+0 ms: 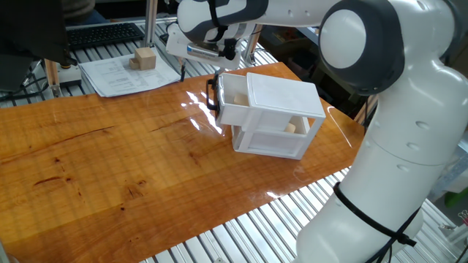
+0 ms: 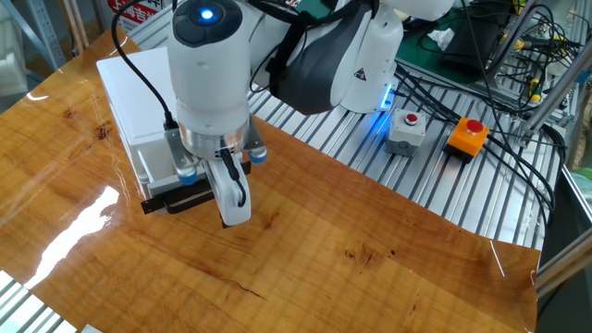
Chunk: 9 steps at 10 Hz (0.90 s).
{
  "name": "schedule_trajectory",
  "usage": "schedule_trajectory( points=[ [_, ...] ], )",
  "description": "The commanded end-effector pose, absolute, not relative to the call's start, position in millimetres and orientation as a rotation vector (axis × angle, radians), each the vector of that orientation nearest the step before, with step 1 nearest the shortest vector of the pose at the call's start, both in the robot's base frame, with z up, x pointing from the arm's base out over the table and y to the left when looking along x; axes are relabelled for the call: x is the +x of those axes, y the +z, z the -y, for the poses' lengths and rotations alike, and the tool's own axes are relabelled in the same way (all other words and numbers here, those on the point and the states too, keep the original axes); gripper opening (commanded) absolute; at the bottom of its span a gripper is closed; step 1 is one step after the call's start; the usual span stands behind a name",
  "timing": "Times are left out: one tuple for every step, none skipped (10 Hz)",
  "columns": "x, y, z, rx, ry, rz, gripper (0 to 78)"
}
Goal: Put things in the drawer
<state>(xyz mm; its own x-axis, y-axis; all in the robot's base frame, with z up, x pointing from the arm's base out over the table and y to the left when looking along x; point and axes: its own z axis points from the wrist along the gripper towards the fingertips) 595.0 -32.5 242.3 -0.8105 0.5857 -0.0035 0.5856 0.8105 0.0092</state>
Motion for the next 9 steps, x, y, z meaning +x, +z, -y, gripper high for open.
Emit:
schedule_trajectory(
  points=[
    [594, 239, 34, 0.946, 0.006, -2.988, 77.4],
    [593, 237, 36, 0.939, -0.002, -2.988, 77.4],
    [593, 235, 36, 0.938, -0.005, -2.988, 77.4],
    [592, 235, 37, 0.939, -0.015, -2.988, 77.4],
    [591, 234, 37, 0.94, -0.025, -2.989, 77.4],
    [589, 233, 38, 0.942, -0.038, -2.989, 77.4],
    [588, 233, 38, 0.941, -0.042, -2.989, 77.4],
    [586, 233, 41, 0.936, -0.043, -2.991, 77.4],
    [584, 234, 47, 0.922, -0.048, -3.002, 77.4]
  ],
)
